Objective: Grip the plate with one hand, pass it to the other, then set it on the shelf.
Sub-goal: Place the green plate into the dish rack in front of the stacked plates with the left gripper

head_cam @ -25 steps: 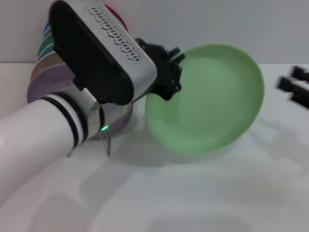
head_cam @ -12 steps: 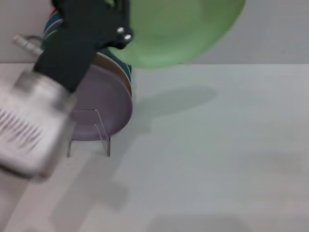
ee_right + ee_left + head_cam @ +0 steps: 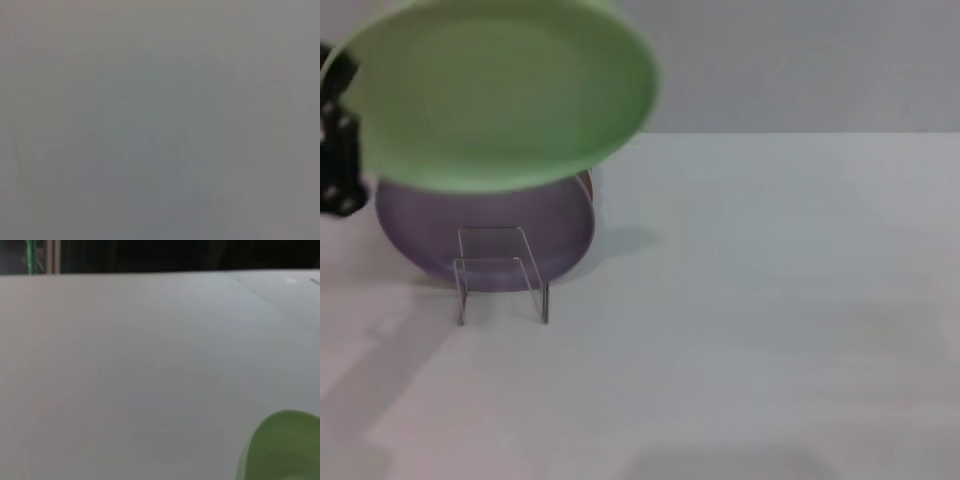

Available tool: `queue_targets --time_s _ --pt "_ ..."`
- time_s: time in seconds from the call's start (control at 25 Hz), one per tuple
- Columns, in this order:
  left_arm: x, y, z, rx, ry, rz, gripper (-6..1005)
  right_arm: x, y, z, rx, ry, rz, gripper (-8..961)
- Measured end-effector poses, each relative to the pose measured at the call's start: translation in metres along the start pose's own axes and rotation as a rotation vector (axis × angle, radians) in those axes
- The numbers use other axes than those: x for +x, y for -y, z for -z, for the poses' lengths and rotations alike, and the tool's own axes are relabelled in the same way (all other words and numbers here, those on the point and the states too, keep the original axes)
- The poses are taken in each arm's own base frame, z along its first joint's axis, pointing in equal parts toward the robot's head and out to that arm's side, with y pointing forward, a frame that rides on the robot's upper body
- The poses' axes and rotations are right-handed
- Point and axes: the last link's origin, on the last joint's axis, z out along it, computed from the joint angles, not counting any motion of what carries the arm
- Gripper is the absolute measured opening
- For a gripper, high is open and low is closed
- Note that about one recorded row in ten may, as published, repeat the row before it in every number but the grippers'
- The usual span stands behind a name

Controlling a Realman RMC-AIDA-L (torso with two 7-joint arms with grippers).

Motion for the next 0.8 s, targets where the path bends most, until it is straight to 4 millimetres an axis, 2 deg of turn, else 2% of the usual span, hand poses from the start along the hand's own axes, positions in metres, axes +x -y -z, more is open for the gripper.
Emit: queue_targets --time_s 0.12,0.24,0.8 --pt "-0.003 0.014 0.031 -0.045 0.105 -0.046 56 0.001 -0.002 -0.005 -0.021 -0.001 -0.003 631" --pt "-0.009 0.02 0.047 -0.077 0.207 -0.108 53 0.001 -0.002 -0.007 -0.03 0.0 -0.005 631" --pt "-0.027 0.012 0.019 -0.135 0.199 -0.121 83 0.005 -0.009 -0.008 -0.067 -0.008 -0.018 631"
